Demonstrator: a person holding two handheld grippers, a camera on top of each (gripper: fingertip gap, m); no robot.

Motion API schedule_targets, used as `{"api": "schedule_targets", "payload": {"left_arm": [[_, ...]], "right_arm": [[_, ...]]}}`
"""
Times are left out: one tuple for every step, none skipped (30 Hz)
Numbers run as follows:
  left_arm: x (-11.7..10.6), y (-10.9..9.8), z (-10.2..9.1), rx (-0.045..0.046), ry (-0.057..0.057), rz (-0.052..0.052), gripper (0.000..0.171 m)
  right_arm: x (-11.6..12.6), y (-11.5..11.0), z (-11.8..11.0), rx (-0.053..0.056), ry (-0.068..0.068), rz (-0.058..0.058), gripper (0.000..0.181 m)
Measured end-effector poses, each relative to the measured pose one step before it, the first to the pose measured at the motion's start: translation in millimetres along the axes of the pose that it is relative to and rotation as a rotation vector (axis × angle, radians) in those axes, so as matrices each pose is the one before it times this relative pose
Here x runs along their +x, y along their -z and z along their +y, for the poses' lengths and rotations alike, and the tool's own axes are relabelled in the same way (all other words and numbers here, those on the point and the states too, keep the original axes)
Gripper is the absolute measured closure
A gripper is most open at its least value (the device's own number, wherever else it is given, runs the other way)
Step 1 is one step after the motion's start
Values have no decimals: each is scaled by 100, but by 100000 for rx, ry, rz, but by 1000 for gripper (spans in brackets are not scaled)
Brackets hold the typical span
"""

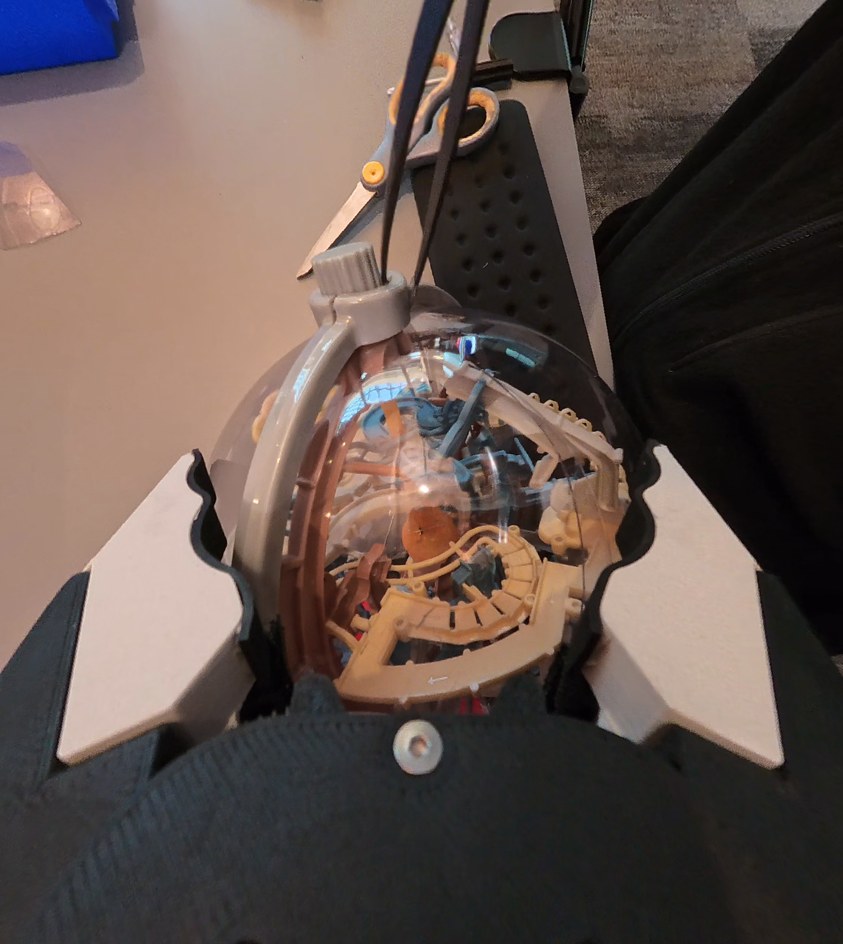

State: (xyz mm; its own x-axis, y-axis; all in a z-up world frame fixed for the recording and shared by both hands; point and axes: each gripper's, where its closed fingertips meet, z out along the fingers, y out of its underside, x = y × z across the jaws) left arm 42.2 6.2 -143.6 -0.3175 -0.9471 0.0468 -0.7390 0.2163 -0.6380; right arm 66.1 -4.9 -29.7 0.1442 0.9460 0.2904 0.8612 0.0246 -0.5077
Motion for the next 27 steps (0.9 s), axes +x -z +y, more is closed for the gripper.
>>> {"api": "schedule_targets", "payload": {"left_arm": [[-64,-53,-13,-247,160,422,18],[-20,-49,-40,406,-42,339,18],[8,-58,-52,-33,-270,248,18],[41,-59,-62,-919,-937,255,18],[53,-83,-59,-1256,-904,127,18],[7,-99,-74,-920,-454,-31,18],[12,-58,-50,-478,-147,170,18],[-59,18,45,-260,338,156,18],[-113,11,51,599,613,361,18],[-98,8,24,955,400,573,19],[-45,20,23,131,170,376,19],[0,-36,-27,-376,-28,127,19],[-34,-76,-51,-388,171,143,19],[-60,-43,-16,-70,209,373,19],[-30,26,21,50,251,237,19],[-2,44,28,198,234,-42,18],[-6,17,10,229,172,-117,18],[-22,12,-13,422,62,186,18],[-48,-31,-11,138,129,311,18],[-2,-84,-27,-380,37,334,18],[-34,-88,-20,-701,189,152,17],[-32,-69,-29,-387,76,230,17],[-57,-30,18,-138,330,203,17],[-21,4,27,39,118,180,17],[-1,9,-6,346,-73,42,16],[-7,-18,-32,546,-67,-130,16],[-36,18,47,4,339,-90,16]], "right_arm": [[-1,-35,81,-951,849,1325,180],[-4,14,98,560,-646,193,180],[61,67,158,1250,-1623,-527,180],[102,119,194,1579,-2205,-1276,181],[90,147,249,2060,-2575,-1646,181],[106,189,381,2203,-2829,-1500,181],[113,282,510,2348,-2646,-1196,181],[89,305,524,2898,-2451,-897,181],[39,259,522,2941,-2159,-345,181],[-41,200,511,2212,-853,440,181],[-120,222,551,1275,74,512,181],[-25,258,623,1507,-1475,-676,181],[126,208,600,3193,-3718,-1754,181],[111,175,576,4067,-3675,-1601,181],[17,210,760,3309,-1970,-788,181],[103,189,1039,2576,-1955,-641,181],[194,61,1167,2487,-3892,-1604,181],[155,-75,1128,1299,-3028,-1567,181],[-5,-101,790,432,922,145,181],[-114,-26,165,1134,2599,965,181],[-53,38,-77,364,1867,708,181],[48,37,-92,-840,635,31,181],[63,27,-157,-1275,525,-336,181],[35,-17,-159,-1945,1067,-537,181],[7,-36,-126,-2463,1496,-770,181],[68,-42,-237,-1460,1315,-795,181],[161,-47,-245,-1089,-196,-1178,181]]}}
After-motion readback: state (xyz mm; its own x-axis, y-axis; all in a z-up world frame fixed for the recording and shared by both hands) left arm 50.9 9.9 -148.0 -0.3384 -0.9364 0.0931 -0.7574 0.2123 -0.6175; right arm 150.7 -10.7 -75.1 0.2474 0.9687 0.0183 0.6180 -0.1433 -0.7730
